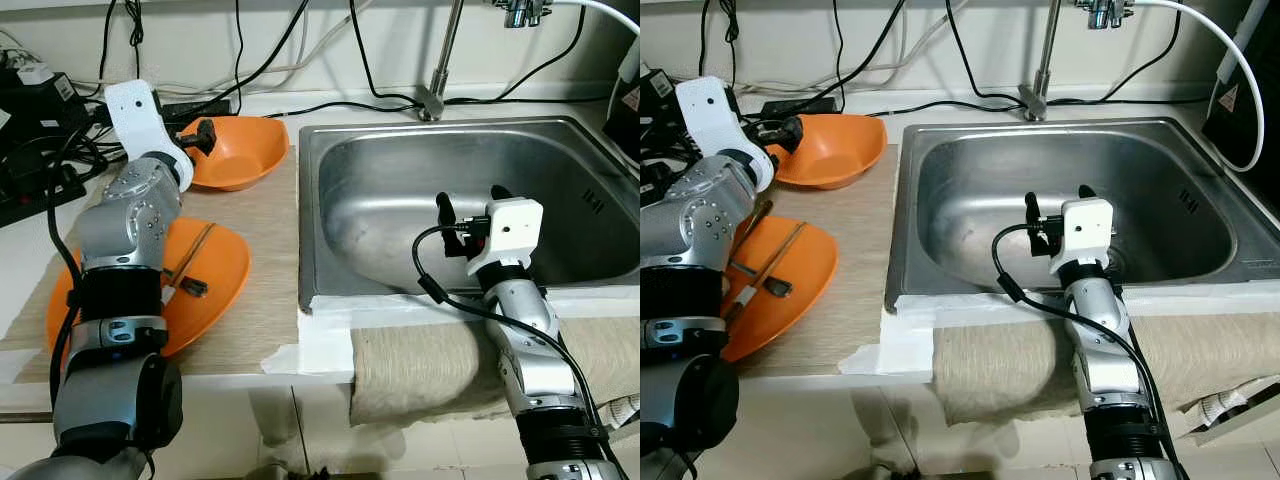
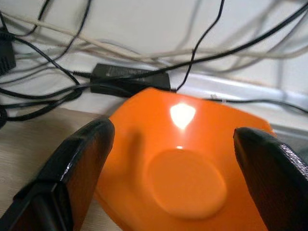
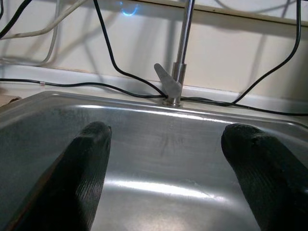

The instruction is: Kitchen organization

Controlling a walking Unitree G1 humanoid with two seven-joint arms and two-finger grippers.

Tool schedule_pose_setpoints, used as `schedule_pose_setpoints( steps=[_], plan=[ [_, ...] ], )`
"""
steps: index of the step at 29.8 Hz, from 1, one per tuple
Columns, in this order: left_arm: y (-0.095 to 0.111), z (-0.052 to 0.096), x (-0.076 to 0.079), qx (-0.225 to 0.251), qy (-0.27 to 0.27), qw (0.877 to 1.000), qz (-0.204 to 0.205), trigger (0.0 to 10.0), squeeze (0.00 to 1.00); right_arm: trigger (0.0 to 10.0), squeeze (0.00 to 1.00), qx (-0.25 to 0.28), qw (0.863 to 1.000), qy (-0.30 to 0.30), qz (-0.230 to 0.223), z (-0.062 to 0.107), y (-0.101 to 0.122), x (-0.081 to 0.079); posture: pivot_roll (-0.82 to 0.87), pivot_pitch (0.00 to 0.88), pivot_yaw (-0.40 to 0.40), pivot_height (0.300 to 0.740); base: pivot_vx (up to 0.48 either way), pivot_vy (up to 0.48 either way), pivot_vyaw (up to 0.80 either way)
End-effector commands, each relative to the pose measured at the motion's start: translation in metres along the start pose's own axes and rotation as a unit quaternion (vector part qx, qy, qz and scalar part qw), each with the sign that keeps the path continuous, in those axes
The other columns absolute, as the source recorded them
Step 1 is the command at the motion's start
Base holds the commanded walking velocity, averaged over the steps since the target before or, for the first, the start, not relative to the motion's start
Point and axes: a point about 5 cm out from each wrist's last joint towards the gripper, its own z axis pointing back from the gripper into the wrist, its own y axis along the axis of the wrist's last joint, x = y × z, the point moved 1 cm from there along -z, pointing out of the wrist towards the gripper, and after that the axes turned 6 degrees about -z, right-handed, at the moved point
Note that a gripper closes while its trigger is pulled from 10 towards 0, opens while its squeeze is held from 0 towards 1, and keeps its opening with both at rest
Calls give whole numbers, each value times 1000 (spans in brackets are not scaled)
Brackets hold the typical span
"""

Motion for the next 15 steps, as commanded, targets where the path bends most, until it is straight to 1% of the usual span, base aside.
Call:
schedule_pose_setpoints(
  steps=[1,2,4,7,15],
  plan=[
    [-1,-2,-4,-5,-4,1000,-16,10000,0,10000,0,3,1000,-2,0,-3,3,0,9,2,69,740,0,0,0],
    [-2,-3,-5,-7,-16,1000,-26,10000,0,10000,0,3,1000,-2,0,-2,3,1,8,0,69,740,0,0,0],
    [-3,-4,-6,-9,-24,999,-33,10000,0,10000,0,3,1000,-2,1,-2,3,1,8,0,69,740,0,0,0],
    [-6,-5,-14,-20,-21,999,-42,10000,0,10000,0,3,1000,-2,2,-2,3,2,7,0,68,740,0,0,0],
    [-6,-5,-20,-35,-12,998,-57,10000,0,10000,0,2,1000,0,3,-3,3,2,9,0,65,740,0,0,0]
  ],
)
